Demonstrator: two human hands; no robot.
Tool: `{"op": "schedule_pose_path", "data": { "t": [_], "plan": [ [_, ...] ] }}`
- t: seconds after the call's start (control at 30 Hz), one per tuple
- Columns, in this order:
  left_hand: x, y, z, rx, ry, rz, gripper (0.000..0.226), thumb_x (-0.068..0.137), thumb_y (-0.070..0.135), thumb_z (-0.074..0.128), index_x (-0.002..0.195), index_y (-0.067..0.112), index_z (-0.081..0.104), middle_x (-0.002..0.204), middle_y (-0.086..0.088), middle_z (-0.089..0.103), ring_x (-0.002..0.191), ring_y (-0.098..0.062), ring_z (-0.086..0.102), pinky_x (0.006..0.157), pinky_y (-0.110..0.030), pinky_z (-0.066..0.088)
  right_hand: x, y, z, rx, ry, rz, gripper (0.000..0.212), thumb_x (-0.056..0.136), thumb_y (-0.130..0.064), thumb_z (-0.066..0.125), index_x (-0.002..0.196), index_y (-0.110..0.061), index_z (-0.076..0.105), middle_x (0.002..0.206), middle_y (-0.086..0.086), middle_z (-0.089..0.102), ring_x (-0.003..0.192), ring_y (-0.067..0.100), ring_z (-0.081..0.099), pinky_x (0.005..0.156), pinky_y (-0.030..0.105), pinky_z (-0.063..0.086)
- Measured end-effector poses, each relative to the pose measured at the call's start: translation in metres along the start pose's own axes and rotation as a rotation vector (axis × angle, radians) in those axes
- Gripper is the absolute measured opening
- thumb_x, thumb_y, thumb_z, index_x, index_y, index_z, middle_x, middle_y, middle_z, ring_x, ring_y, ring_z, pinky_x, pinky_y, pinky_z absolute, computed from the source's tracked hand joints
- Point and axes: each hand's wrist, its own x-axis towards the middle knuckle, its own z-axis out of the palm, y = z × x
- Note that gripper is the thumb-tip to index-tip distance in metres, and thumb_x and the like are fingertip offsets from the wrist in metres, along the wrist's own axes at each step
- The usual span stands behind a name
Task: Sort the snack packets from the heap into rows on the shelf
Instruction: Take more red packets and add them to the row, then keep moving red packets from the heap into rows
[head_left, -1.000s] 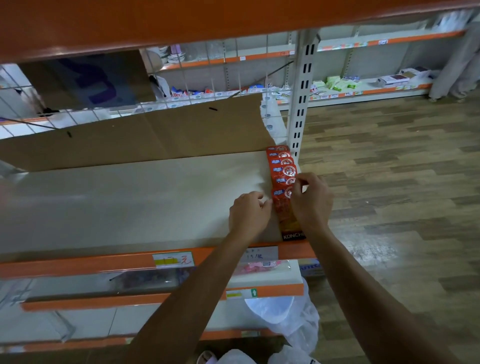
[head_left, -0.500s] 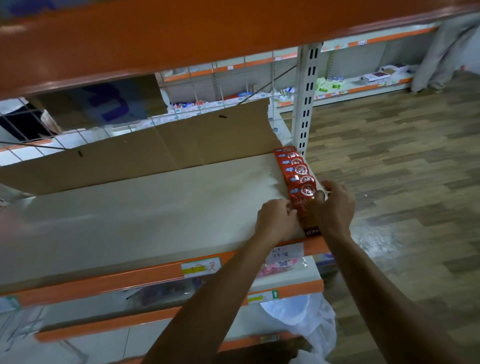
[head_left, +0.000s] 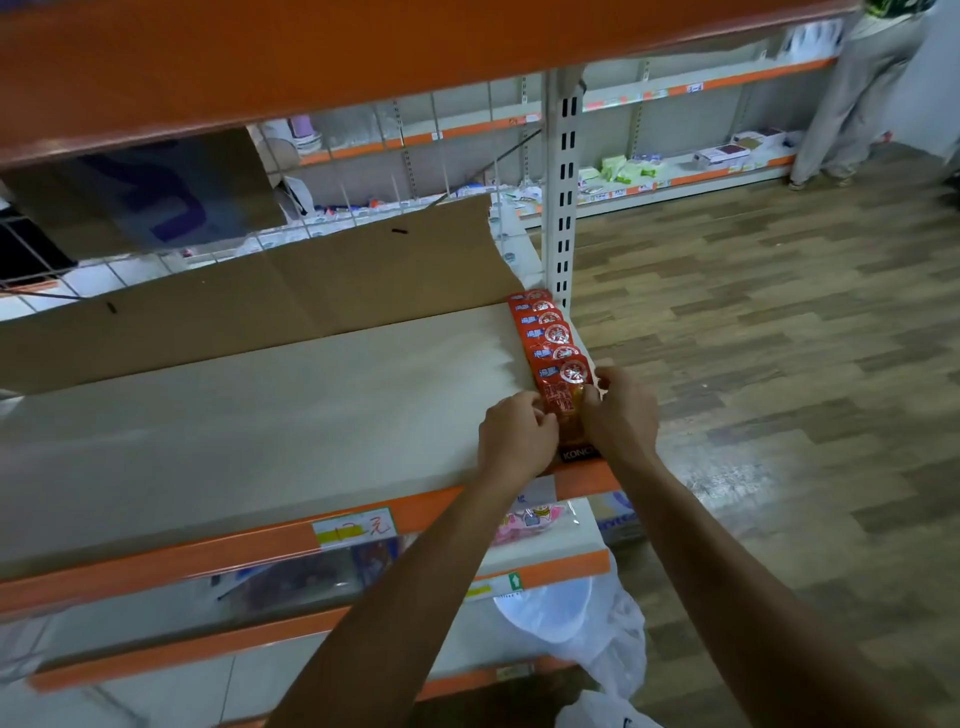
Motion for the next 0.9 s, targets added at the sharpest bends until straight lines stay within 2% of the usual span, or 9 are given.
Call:
{"op": "schedule_pose_path", "data": {
  "t": [0.1, 0.23, 0.37, 0.47, 0.57, 0.8, 0.9],
  "plan": [
    [-0.002, -0.005, -0.004, -0.006, 0.027, -0.006, 0.028, 0.091, 0.025, 0.055, 0.116, 0.015, 0.064, 0.109, -0.002, 0.070, 0.098, -0.019, 0.062, 0.080, -0.025, 0.042, -0.007, -0.008, 0.002, 0.015, 0.032, -0.086, 0.030, 0.092, -0.015, 0.054, 0.119, -0.005, 0.060, 0.117, 0.018, 0.060, 0.107, 0.033, 0.054, 0.087, 0.037, 0.042],
    [-0.006, -0.020, -0.020, 0.010, 0.062, -0.008, 0.034, 0.092, 0.021, 0.058, 0.126, 0.014, 0.060, 0.119, -0.005, 0.067, 0.107, -0.021, 0.062, 0.093, -0.032, 0.047, -0.026, -0.027, 0.018, -0.006, 0.021, -0.255, 0.030, 0.090, -0.013, 0.059, 0.119, -0.005, 0.058, 0.123, 0.015, 0.057, 0.114, 0.030, 0.049, 0.091, 0.035, 0.040],
    [-0.013, -0.052, -0.051, 0.086, 0.140, -0.010, 0.037, 0.092, 0.020, 0.059, 0.129, 0.016, 0.057, 0.122, -0.003, 0.064, 0.110, -0.019, 0.060, 0.092, -0.031, 0.046, -0.052, -0.053, 0.049, -0.037, -0.089, -0.397, 0.030, 0.094, -0.015, 0.053, 0.124, -0.011, 0.058, 0.127, 0.007, 0.058, 0.120, 0.024, 0.045, 0.096, 0.031, 0.035],
    [-0.027, -0.088, -0.083, 0.155, 0.196, -0.015, 0.040, 0.093, 0.022, 0.057, 0.132, 0.018, 0.055, 0.129, -0.002, 0.060, 0.117, -0.020, 0.056, 0.095, -0.031, 0.044, -0.078, -0.076, 0.081, -0.063, -0.177, -0.447, 0.033, 0.096, -0.018, 0.050, 0.128, -0.014, 0.057, 0.132, 0.004, 0.056, 0.124, 0.023, 0.043, 0.101, 0.029, 0.032],
    [-0.045, -0.134, -0.123, 0.214, 0.257, -0.040, 0.041, 0.094, 0.026, 0.054, 0.134, 0.019, 0.053, 0.133, -0.002, 0.058, 0.120, -0.021, 0.053, 0.098, -0.033, 0.043, -0.113, -0.108, 0.116, -0.053, -0.265, -0.492, 0.034, 0.096, -0.019, 0.050, 0.128, -0.012, 0.058, 0.131, 0.006, 0.058, 0.123, 0.026, 0.045, 0.100, 0.028, 0.031],
    [-0.100, -0.246, -0.223, 0.281, 0.437, -0.123, 0.040, 0.094, 0.024, 0.056, 0.131, 0.011, 0.057, 0.131, -0.009, 0.060, 0.121, -0.029, 0.052, 0.101, -0.038, 0.042, -0.205, -0.199, 0.206, -0.026, -0.442, -0.600, 0.036, 0.093, -0.019, 0.051, 0.127, -0.011, 0.058, 0.131, 0.008, 0.058, 0.120, 0.031, 0.048, 0.099, 0.031, 0.035],
    [-0.116, -0.290, -0.259, 0.309, 0.446, -0.183, 0.041, 0.095, 0.023, 0.053, 0.134, 0.011, 0.054, 0.135, -0.009, 0.056, 0.124, -0.029, 0.049, 0.104, -0.037, 0.038, -0.238, -0.231, 0.238, -0.025, -0.494, -0.624, 0.036, 0.094, -0.022, 0.051, 0.128, -0.012, 0.057, 0.131, 0.008, 0.058, 0.121, 0.031, 0.048, 0.099, 0.033, 0.037]
  ]
}}
